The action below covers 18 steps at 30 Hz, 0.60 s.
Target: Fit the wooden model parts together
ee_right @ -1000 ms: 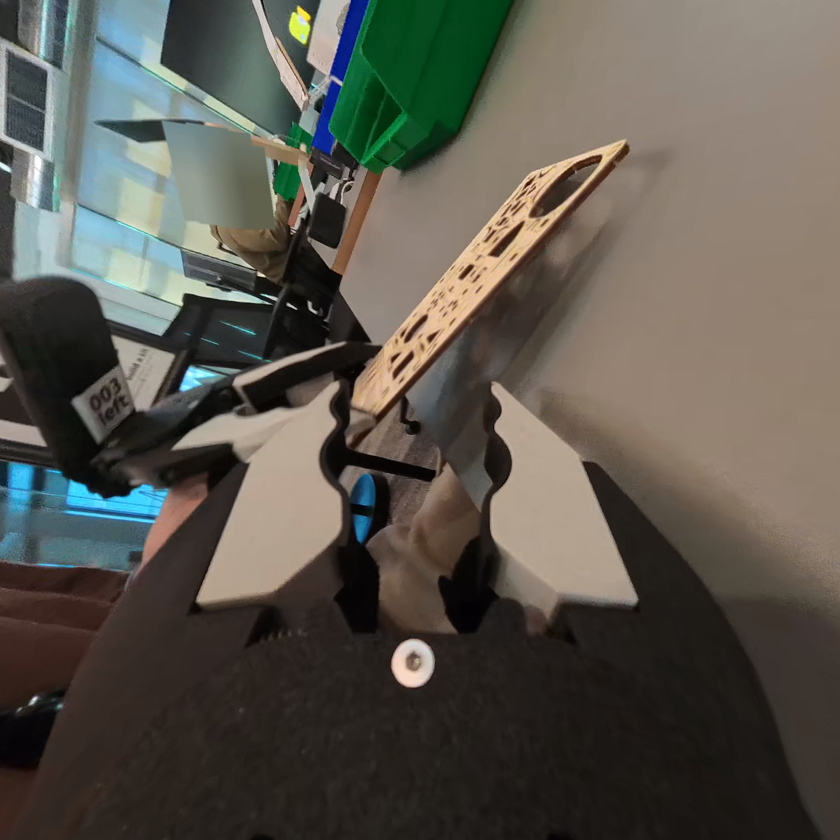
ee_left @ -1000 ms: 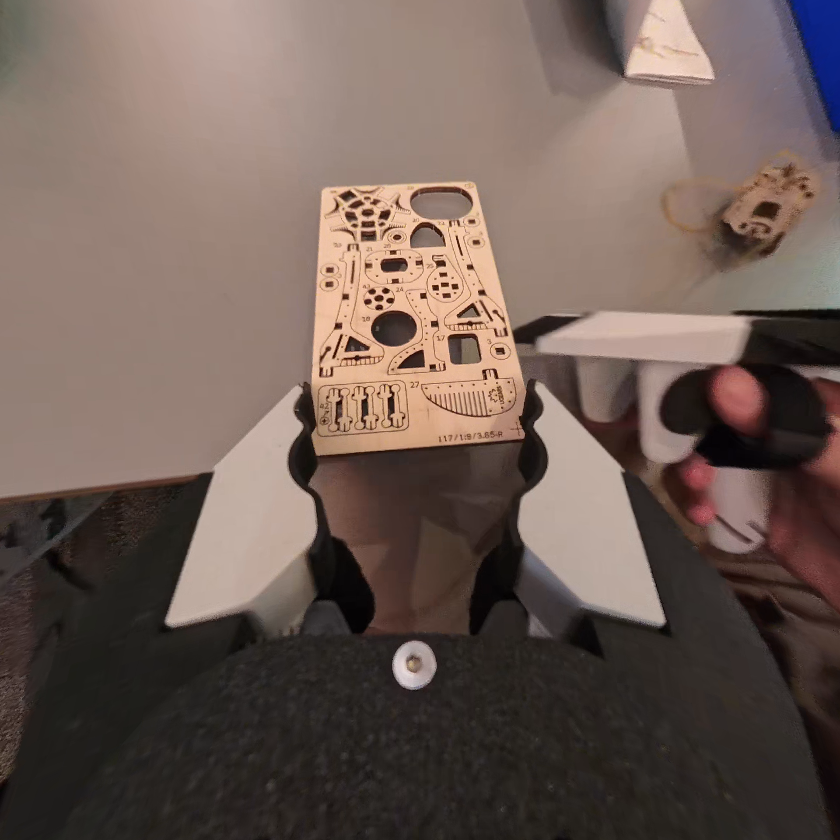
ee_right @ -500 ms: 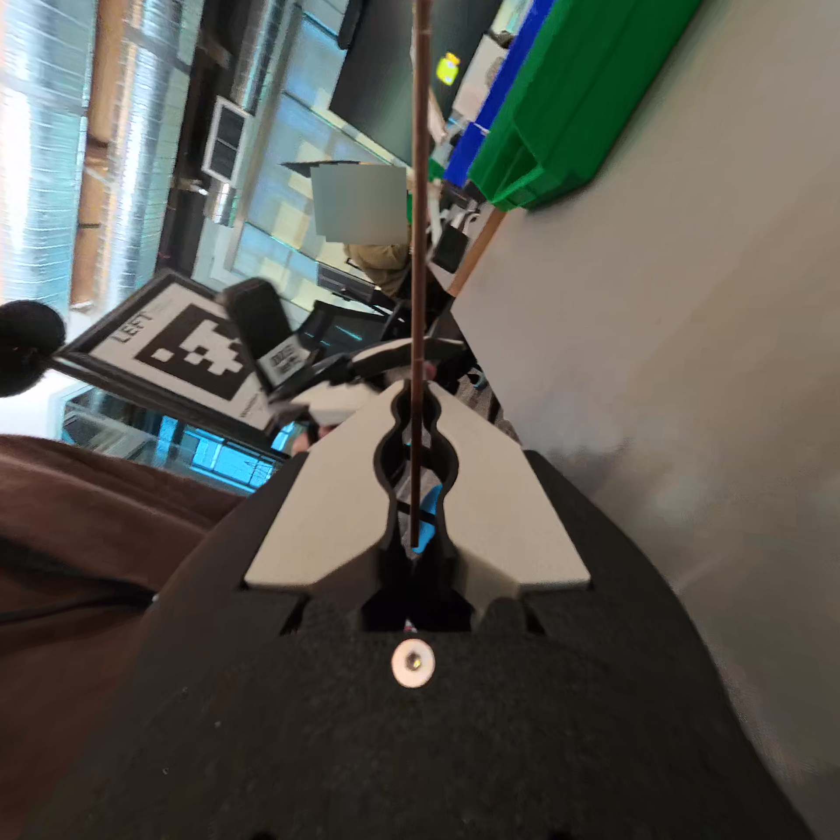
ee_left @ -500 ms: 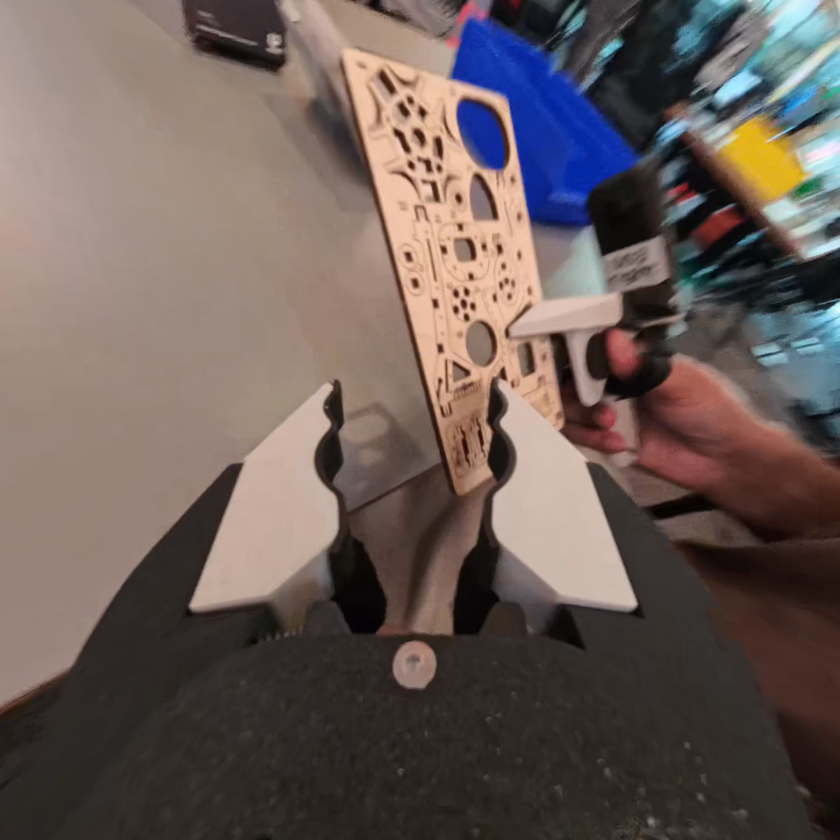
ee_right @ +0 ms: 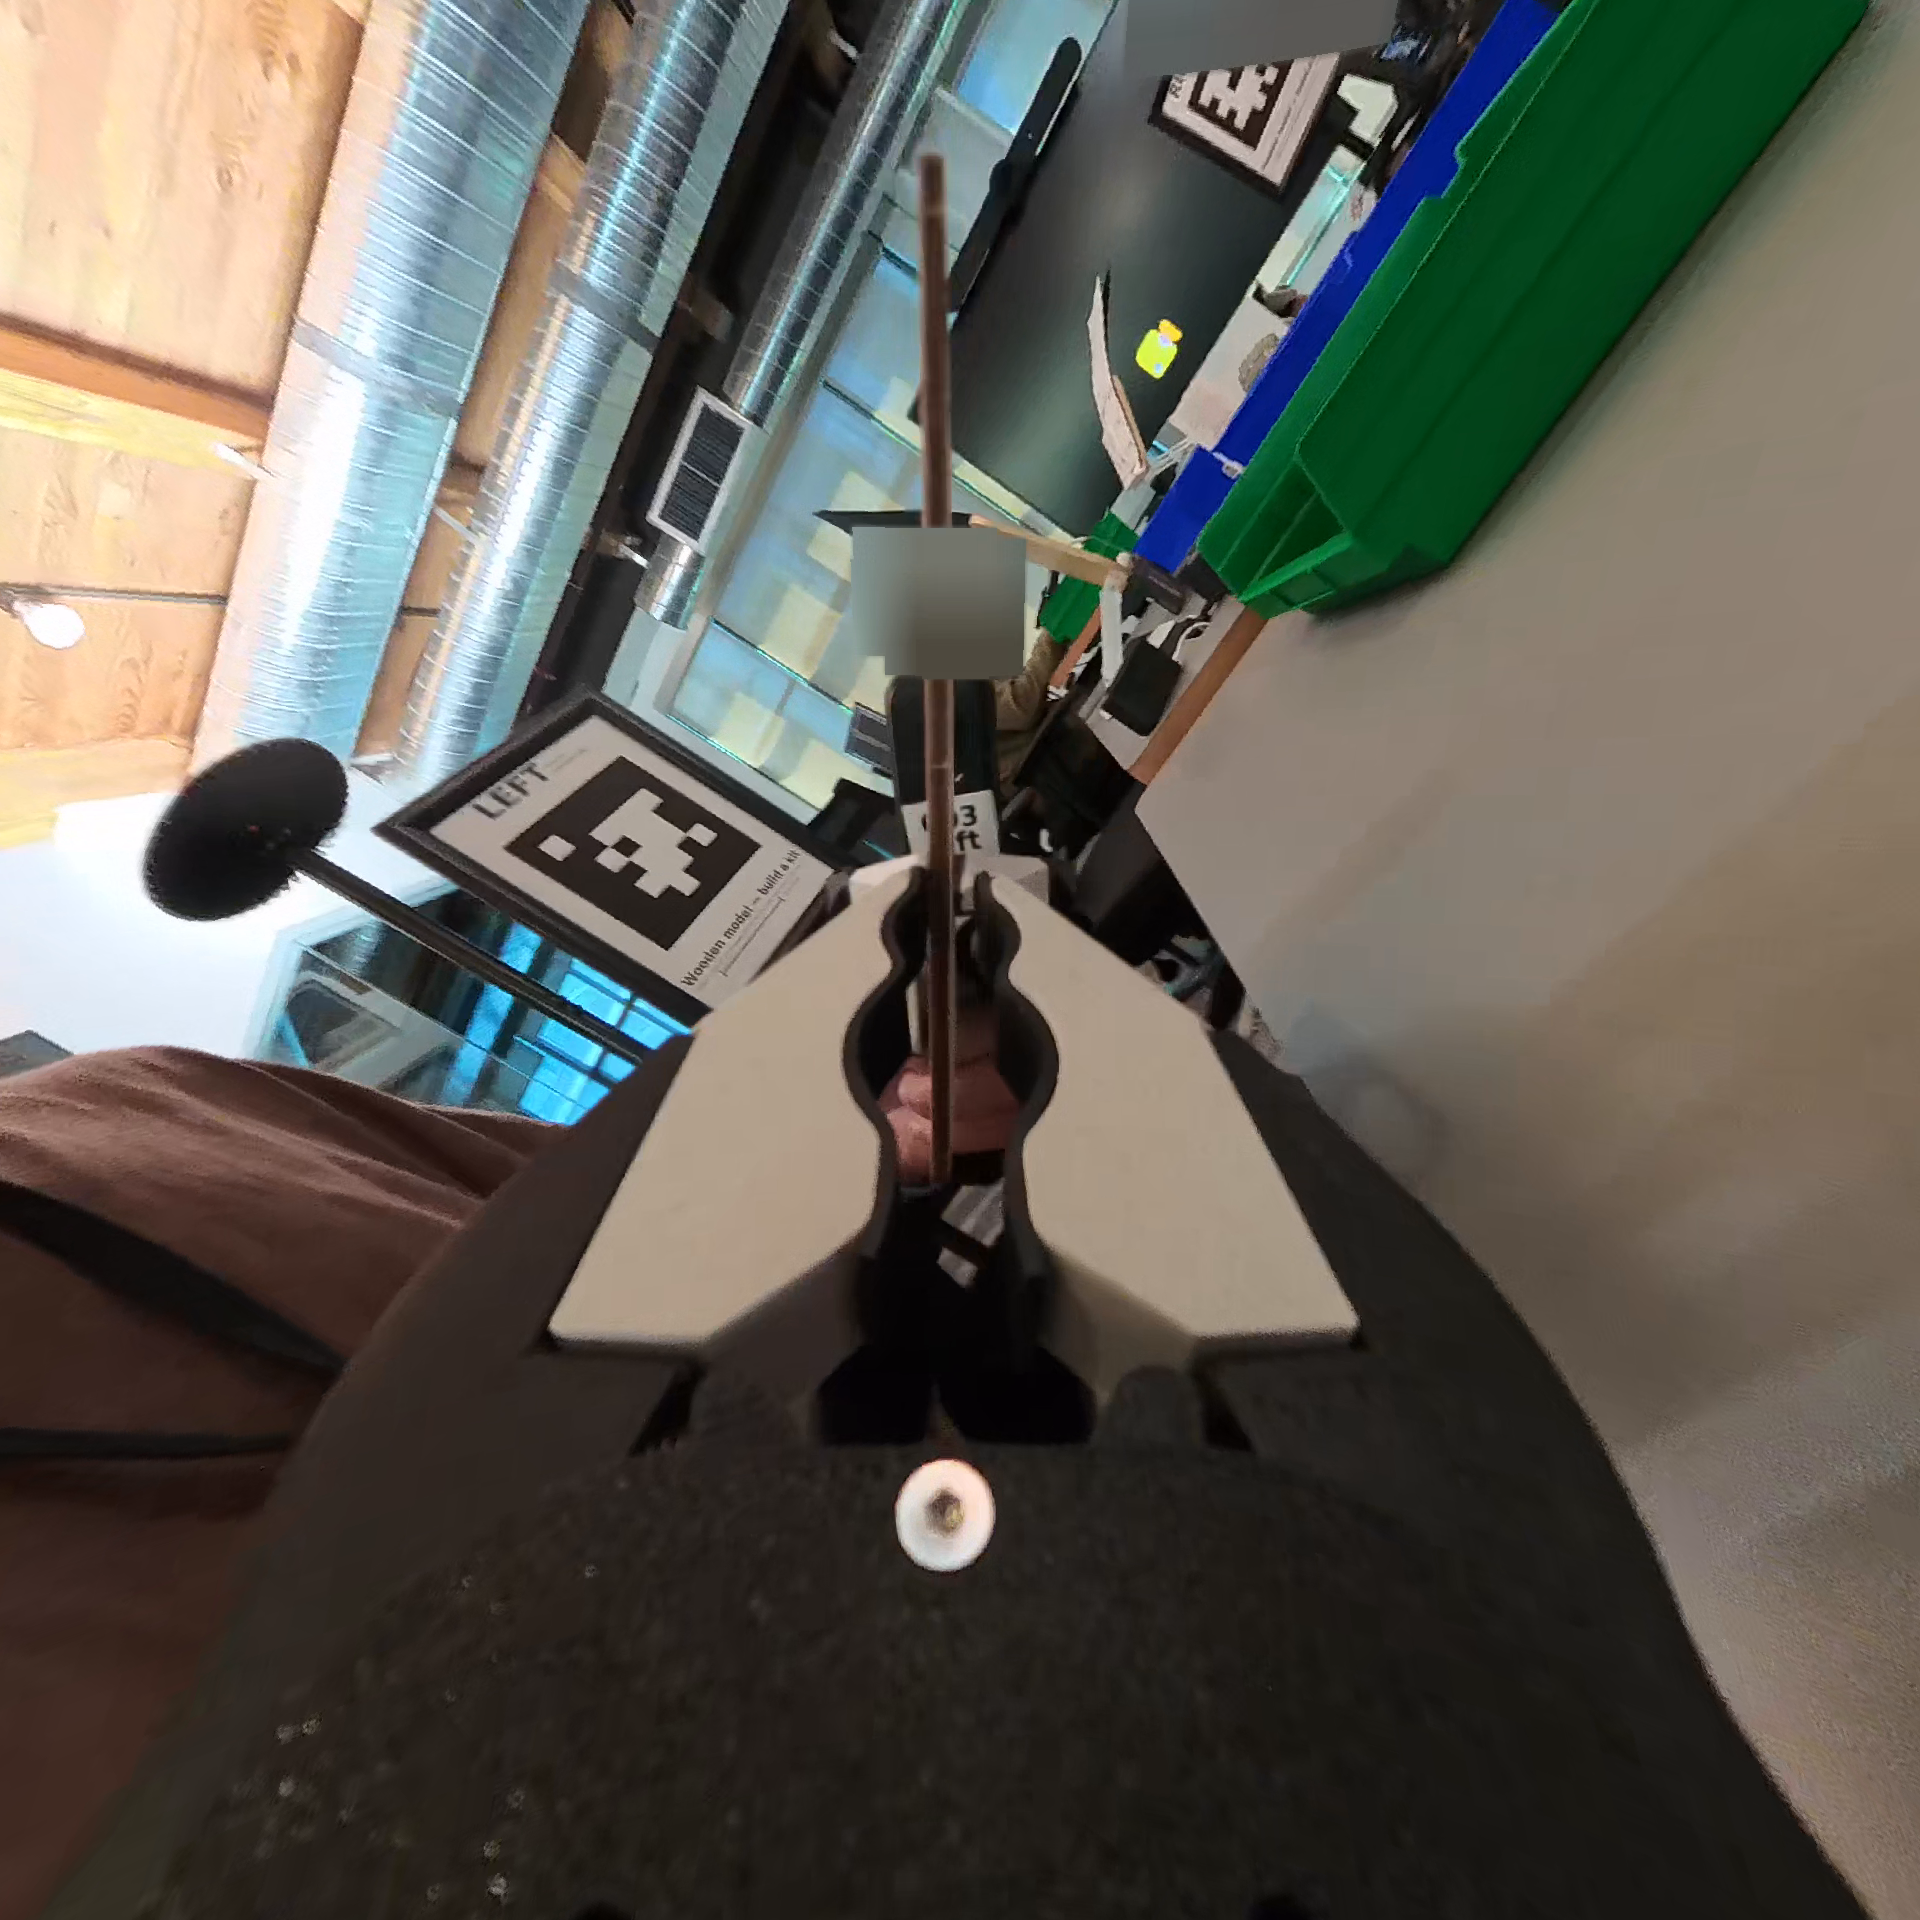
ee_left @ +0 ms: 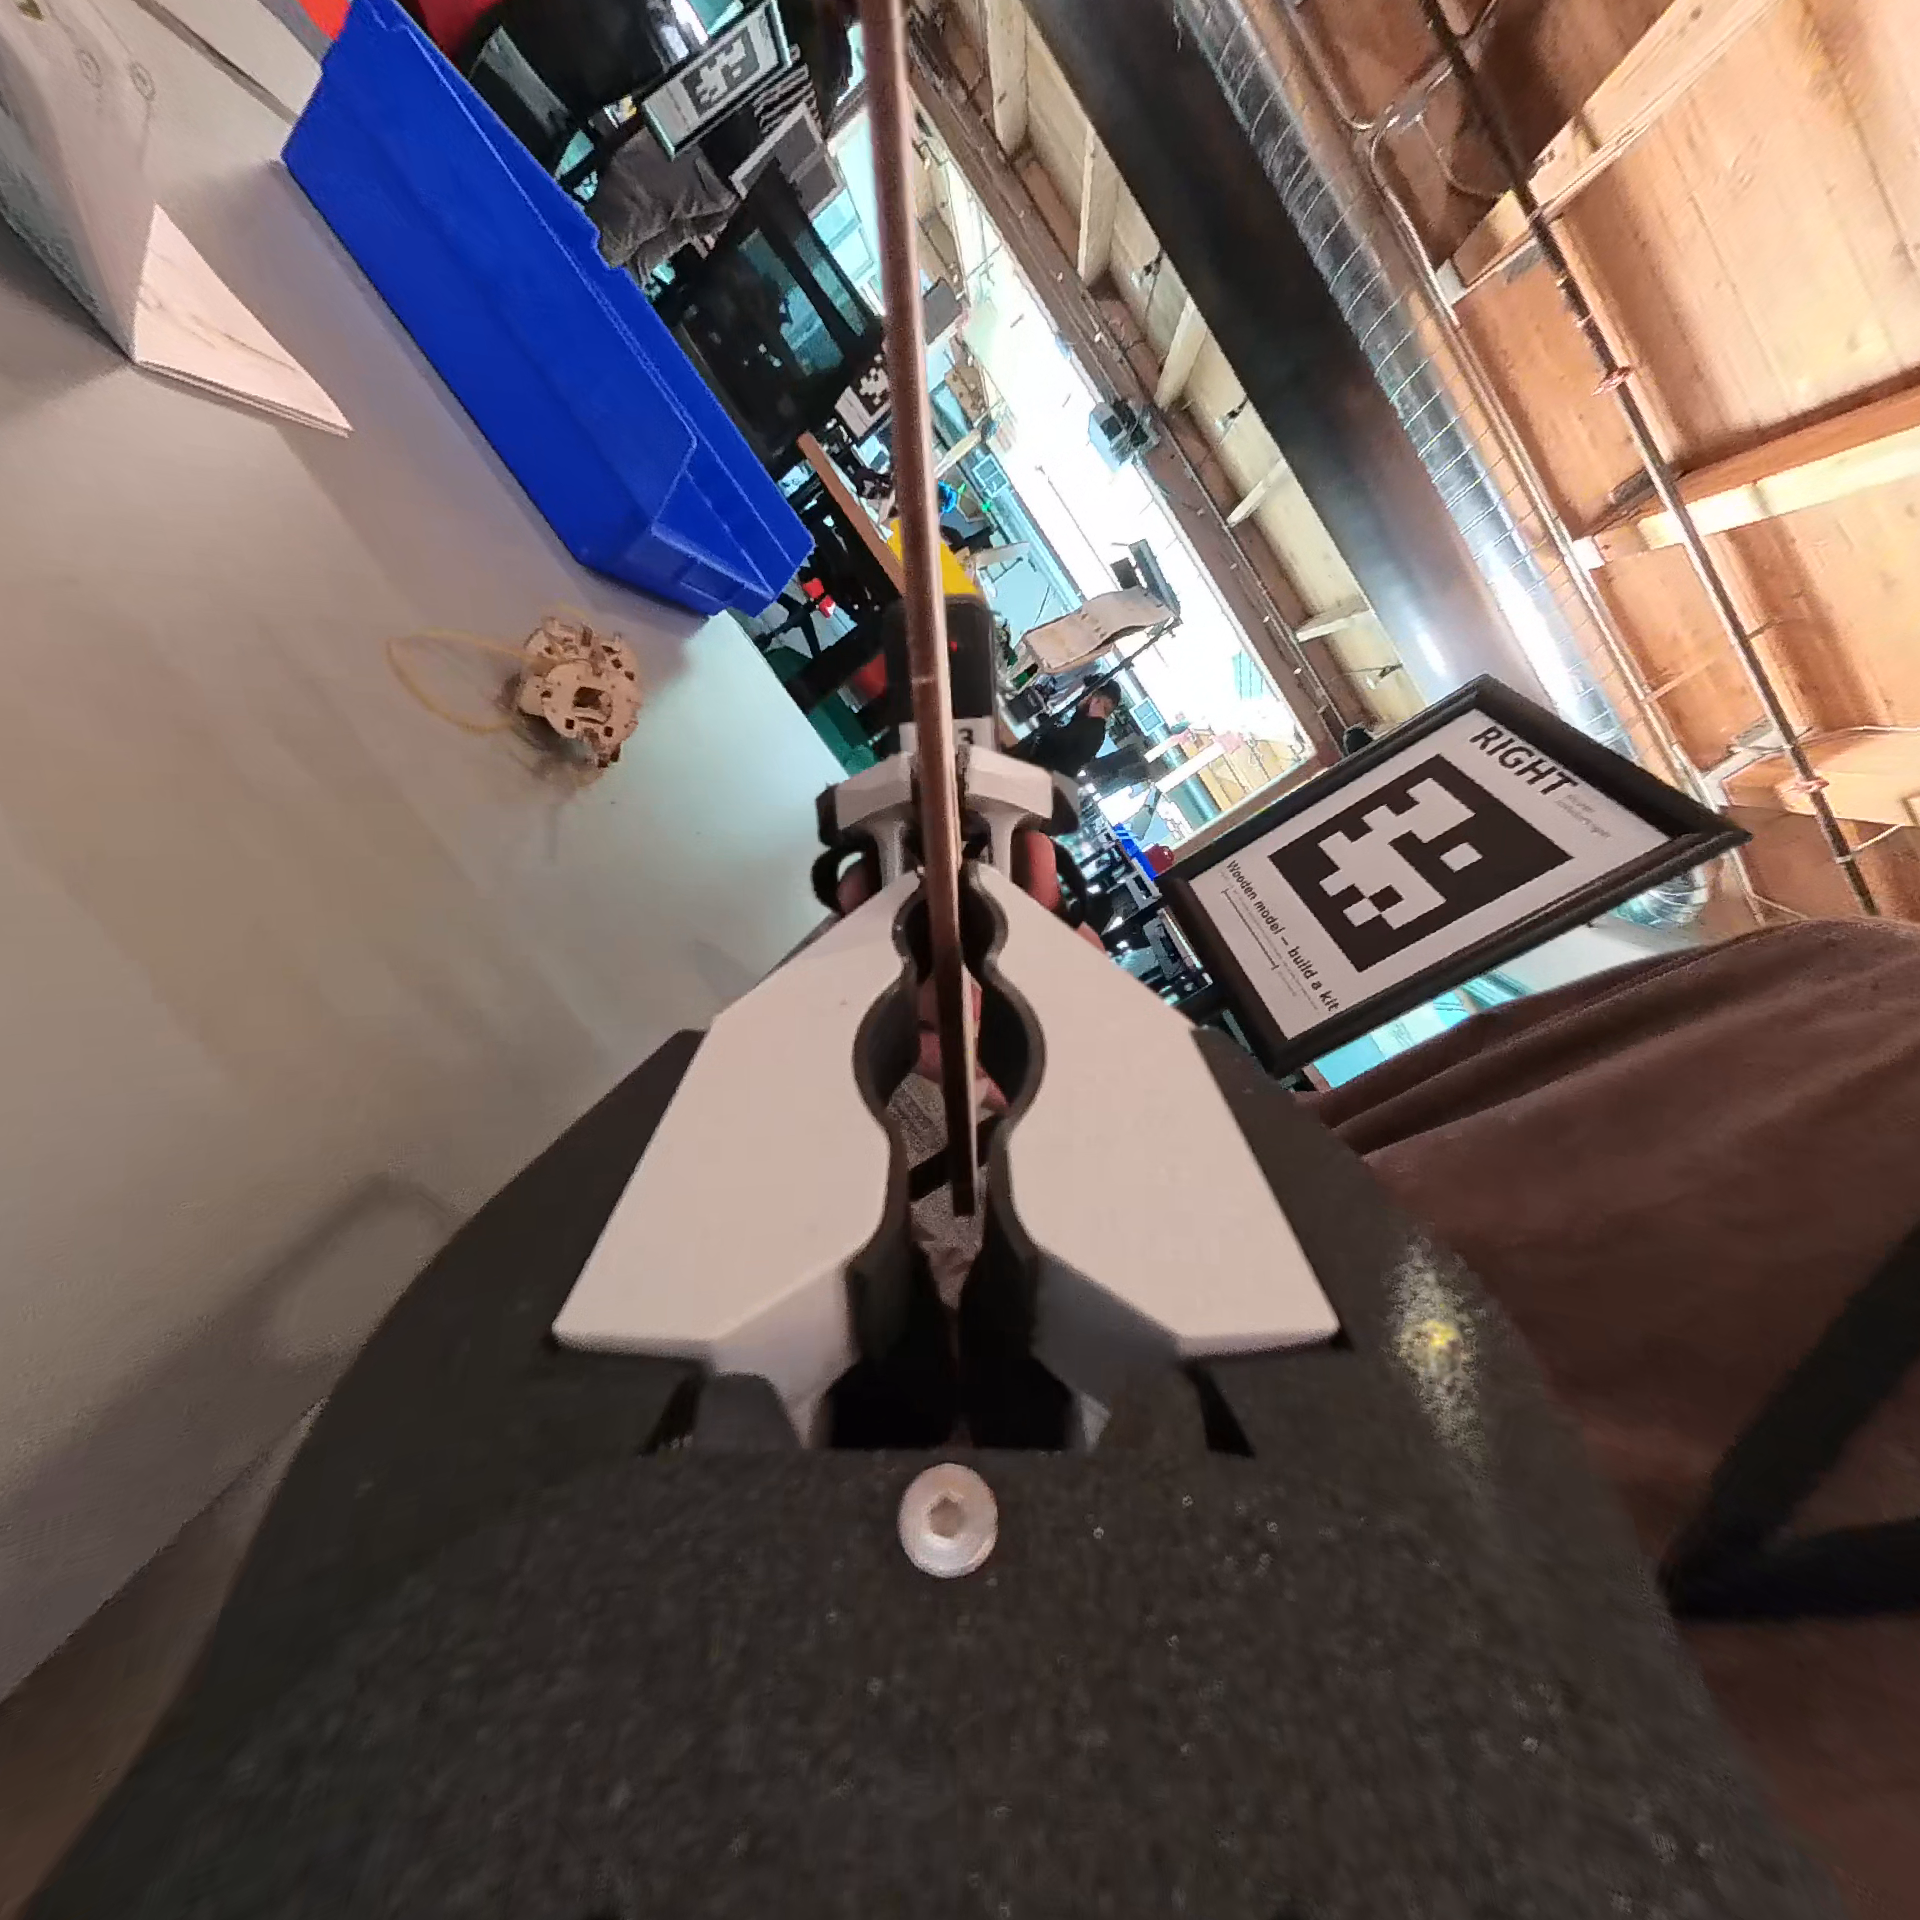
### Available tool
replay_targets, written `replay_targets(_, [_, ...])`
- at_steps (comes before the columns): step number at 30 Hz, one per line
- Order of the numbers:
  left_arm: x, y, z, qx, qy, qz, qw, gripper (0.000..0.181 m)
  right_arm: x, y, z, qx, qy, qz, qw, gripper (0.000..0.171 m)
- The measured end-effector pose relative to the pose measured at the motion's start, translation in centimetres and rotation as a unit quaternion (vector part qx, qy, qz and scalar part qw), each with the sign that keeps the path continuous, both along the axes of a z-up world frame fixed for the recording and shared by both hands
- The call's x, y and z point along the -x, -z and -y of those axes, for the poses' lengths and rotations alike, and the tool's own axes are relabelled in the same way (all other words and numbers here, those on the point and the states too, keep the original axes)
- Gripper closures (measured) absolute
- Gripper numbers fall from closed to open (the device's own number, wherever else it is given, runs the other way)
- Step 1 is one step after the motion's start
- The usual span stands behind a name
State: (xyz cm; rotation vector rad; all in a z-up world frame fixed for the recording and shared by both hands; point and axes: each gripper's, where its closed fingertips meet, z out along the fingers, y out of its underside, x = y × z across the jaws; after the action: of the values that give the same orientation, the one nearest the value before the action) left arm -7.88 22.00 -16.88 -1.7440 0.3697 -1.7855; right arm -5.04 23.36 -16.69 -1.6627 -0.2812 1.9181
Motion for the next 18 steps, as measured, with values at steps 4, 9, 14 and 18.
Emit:
replay_targets(4, [0.5,-0.3,0.0,0.018,-0.004,0.018,1.000,0.180,-1.3,-0.8,-0.4,-0.061,0.023,0.042,0.997,0.153])
replay_targets(9, [0.7,-0.3,0.5,0.005,-0.007,0.006,1.000,0.180,-2.7,-1.1,-1.4,-0.176,0.092,0.115,0.973,0.133])
replay_targets(14, [0.6,-0.3,1.3,0.003,0.000,0.004,1.000,0.180,-1.0,-1.4,-0.4,-0.178,0.054,0.092,0.978,0.120])
replay_targets(18, [0.5,0.1,2.0,-0.020,-0.001,-0.026,0.999,0.180,0.5,-1.3,0.4,-0.123,0.008,0.038,0.992,0.114])
